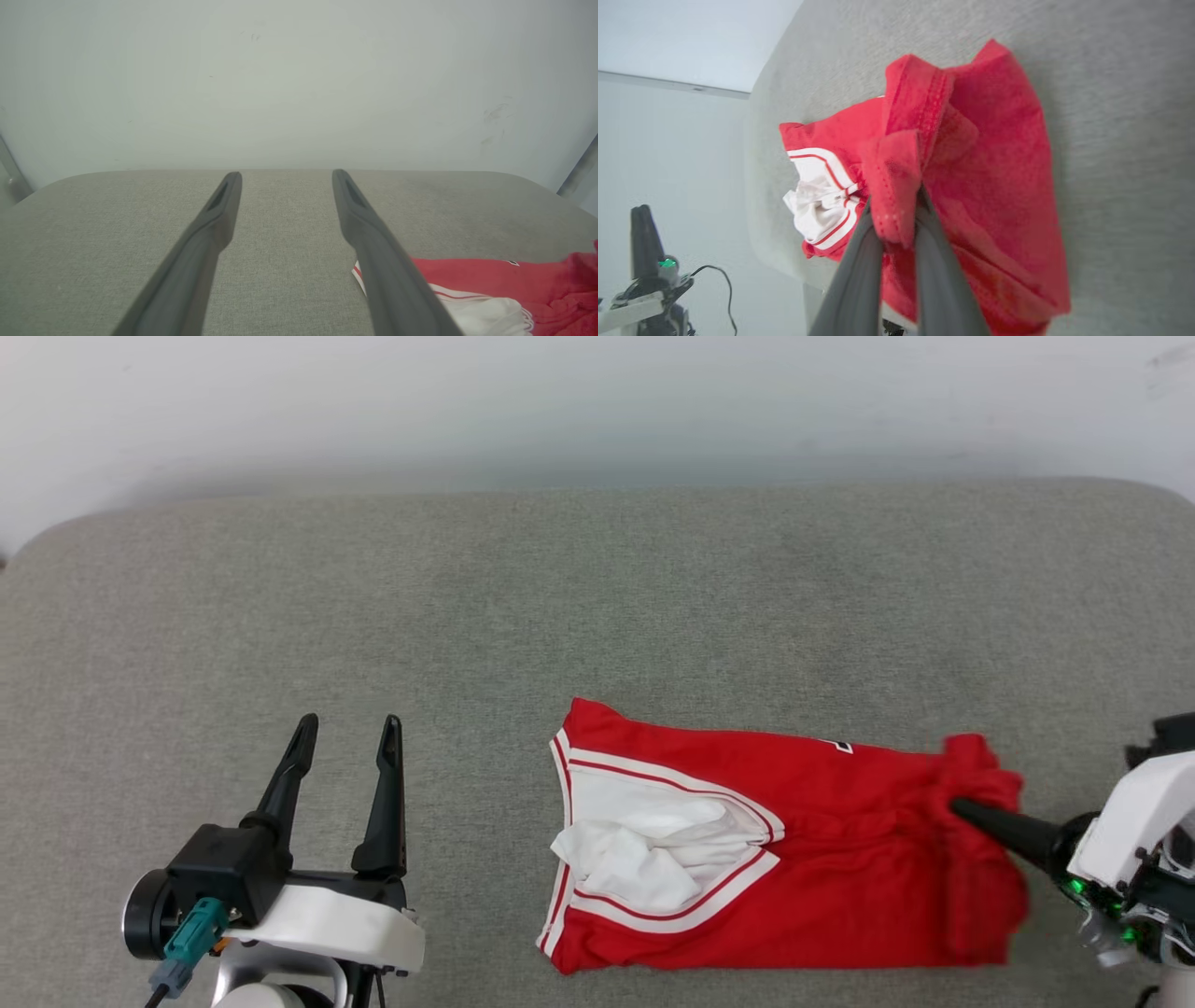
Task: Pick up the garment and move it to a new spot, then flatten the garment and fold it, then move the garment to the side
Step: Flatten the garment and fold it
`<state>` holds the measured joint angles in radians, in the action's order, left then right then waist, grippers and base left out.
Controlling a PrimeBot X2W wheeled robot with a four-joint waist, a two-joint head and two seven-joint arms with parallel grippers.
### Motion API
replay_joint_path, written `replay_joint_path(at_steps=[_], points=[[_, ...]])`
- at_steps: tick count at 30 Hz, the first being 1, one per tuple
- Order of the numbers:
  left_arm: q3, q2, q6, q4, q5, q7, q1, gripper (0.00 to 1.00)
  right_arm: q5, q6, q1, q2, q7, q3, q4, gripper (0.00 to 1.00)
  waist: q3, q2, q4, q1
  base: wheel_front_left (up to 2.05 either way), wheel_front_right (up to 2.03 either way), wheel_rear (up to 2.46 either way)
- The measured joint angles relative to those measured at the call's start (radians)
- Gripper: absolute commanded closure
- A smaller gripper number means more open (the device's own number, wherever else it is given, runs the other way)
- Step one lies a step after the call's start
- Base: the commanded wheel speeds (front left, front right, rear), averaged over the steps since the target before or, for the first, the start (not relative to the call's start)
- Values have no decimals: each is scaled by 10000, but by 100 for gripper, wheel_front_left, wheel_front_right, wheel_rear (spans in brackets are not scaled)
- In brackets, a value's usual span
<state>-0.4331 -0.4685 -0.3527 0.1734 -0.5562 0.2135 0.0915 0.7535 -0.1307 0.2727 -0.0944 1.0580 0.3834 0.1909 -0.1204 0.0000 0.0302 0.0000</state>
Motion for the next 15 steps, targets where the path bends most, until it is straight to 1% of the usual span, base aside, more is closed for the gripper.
replay_joint_path(at_steps=[1, 3, 5, 6, 8, 12, 13, 14, 15], points=[[-19, 2, 6, -10, 0, -12, 10, 0, 537, 0, 18, 207, 345, 29, -40, 100, 5, 0, -37, 0, 0, 0, 0], [-63, 0, 25, -29, 0, -56, 32, 0, 1615, 0, 88, 355, 1014, 40, -44, 100, 25, 0, -118, 0, 0, 0, 0], [-121, 4, 71, -36, 2, -86, 108, 0, 2685, 0, 197, 385, 1350, -88, 123, 100, 37, 0, -225, 0, 0, 0, 0], [-151, 12, 94, -50, 2, -90, 159, 0, 3365, 0, 254, 378, 1390, -408, 345, 100, 41, 0, -287, 0, 0, 0, 0], [-217, 36, 146, -77, 2, -132, 210, 0, 4056, 0, 349, 399, 1120, -1227, 652, 100, 42, 0, -414, 0, 0, 0, 0], [-366, 88, 251, -174, 4, -186, 404, 0, 4792, 0, 492, 430, 267, -2972, 1124, 100, 6, 0, -694, 0, 0, 0, 0], [-401, 111, 274, -190, 4, -186, 462, 0, 4792, 0, 562, 430, -27, -3407, 1195, 100, -11, 0, -768, 0, 0, 0, 0], [-462, 171, 332, -276, 4, -188, 565, 0, 4863, 0, 808, 433, -936, -4464, 1524, 100, -71, 0, -1005, 0, 0, 0, 0], [-466, 188, 334, -301, 4, -186, 588, 0, 4692, 0, 891, 439, -1244, -4780, 1649, 100, -97, 0, -1083, 0, 0, 0, 0]])
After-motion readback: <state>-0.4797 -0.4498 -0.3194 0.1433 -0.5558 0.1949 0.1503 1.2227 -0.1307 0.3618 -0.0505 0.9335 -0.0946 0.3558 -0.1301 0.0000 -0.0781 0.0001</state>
